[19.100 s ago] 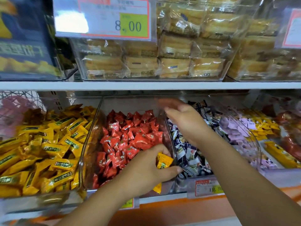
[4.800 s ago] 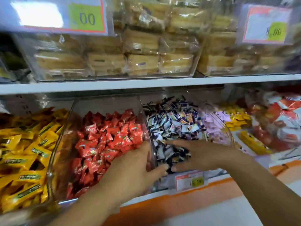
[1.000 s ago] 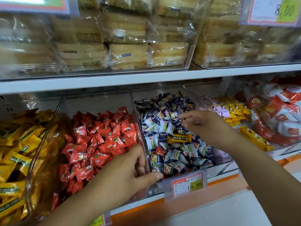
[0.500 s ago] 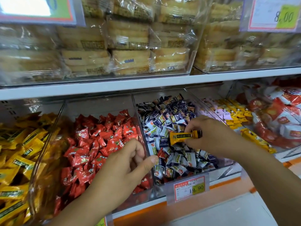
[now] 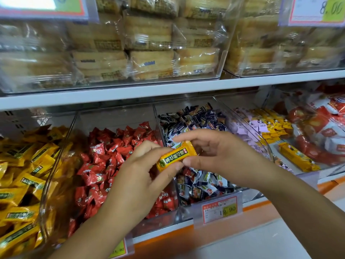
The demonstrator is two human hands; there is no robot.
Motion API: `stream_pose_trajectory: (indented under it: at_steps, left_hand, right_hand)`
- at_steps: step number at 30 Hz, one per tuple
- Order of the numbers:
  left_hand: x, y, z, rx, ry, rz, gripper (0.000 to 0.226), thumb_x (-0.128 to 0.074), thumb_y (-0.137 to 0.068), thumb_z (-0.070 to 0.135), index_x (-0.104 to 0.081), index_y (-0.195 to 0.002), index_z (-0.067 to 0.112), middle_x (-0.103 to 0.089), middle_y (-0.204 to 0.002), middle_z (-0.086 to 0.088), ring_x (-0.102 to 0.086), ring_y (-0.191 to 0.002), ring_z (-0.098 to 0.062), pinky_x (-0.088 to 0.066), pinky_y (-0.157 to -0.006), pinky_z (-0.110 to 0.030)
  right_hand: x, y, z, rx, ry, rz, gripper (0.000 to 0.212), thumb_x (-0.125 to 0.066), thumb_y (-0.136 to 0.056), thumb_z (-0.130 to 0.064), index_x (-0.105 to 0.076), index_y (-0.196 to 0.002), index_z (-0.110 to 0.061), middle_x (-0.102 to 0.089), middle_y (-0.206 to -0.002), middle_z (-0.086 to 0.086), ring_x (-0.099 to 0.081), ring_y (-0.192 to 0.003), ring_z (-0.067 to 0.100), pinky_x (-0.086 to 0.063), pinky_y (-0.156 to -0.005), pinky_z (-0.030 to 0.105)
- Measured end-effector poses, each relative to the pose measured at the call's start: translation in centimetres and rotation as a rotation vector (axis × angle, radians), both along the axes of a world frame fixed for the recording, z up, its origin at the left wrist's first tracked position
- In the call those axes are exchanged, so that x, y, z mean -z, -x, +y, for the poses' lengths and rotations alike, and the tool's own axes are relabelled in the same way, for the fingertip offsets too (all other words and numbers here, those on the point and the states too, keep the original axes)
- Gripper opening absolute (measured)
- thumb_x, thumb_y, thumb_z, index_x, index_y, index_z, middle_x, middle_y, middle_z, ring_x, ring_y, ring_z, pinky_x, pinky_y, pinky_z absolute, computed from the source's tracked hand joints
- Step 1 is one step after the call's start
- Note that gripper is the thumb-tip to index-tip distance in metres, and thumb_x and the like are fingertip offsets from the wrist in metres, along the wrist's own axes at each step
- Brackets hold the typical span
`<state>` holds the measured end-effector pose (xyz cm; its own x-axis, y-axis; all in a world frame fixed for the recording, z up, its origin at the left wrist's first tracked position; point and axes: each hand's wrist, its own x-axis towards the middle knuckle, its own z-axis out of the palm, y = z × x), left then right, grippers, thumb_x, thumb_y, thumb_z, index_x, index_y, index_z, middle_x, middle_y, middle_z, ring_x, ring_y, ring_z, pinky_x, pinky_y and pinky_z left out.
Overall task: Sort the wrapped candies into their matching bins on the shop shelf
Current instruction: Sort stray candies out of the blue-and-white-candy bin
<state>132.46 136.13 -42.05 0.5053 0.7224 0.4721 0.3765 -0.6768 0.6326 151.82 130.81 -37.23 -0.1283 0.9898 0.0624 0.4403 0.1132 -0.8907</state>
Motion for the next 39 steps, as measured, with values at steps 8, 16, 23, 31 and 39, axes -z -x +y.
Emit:
stream_pose_trajectory:
  at_steps: [8,16,23,31,39]
  left_hand:
    - [0.2,1.8,0.0,-0.072,0.227,0.057,0.022,-0.037,-0.085,0.061,-0.046,-0.101,0.05,-0.067,-0.078,0.002,-0.062,-0.065,-0.016,-0.05,-0.064,-0.051]
    - [0.7,1.5,-0.6,-0.001,0.356,0.065,0.014,-0.047,-0.087,0.049,-0.041,-0.09,0.037,-0.062,-0.08,-0.002,-0.063,-0.072,-0.022,-0.05,-0.063,-0.054]
    - [1.2,1.7,-0.4,0.039,0.433,0.053,0.024,-0.052,-0.091,0.032,-0.041,-0.104,0.048,-0.062,-0.082,-0.006,-0.067,-0.075,-0.018,-0.054,-0.067,-0.053]
    - [0.8,1.6,-1.3,0.096,0.459,0.17,0.016,-0.049,-0.092,0.037,-0.041,-0.102,0.046,-0.056,-0.076,-0.001,-0.057,-0.066,-0.024,-0.048,-0.063,-0.046]
    - [0.6,1.5,-1.5,0.155,0.479,0.228,0.032,-0.063,-0.08,0.05,-0.039,-0.101,0.044,-0.055,-0.088,0.009,-0.049,-0.061,-0.014,-0.046,-0.062,-0.042]
  right_hand:
    - [3.6,-1.3,1.5,0.036,0.025,-0.631,0.022,-0.057,-0.096,-0.031,-0.063,-0.116,-0.033,-0.056,-0.105,-0.024,-0.047,-0.096,-0.013,-0.036,-0.077,0.004]
    - [5.9,-1.2,2.7,0.027,-0.002,-0.957,0.025,-0.067,-0.086,-0.041,-0.061,-0.107,-0.028,-0.054,-0.106,-0.01,-0.041,-0.106,0.009,-0.038,-0.09,0.023]
    - [2.0,-3.4,1.3,0.107,0.092,-0.322,0.01,-0.069,-0.086,-0.018,-0.064,-0.088,-0.027,-0.07,-0.084,-0.002,-0.066,-0.073,0.01,-0.054,-0.07,0.028]
    - [1.7,-2.4,0.9,-0.272,0.497,-0.835,0.033,-0.048,-0.099,-0.026,-0.059,-0.123,-0.047,-0.051,-0.092,-0.039,-0.05,-0.08,-0.011,-0.036,-0.063,0.003]
    - [2.5,-1.7,1.6,-0.325,0.587,-0.671,0.031,-0.045,-0.101,-0.027,-0.055,-0.127,-0.04,-0.056,-0.086,-0.024,-0.049,-0.058,-0.015,-0.034,-0.053,0.004]
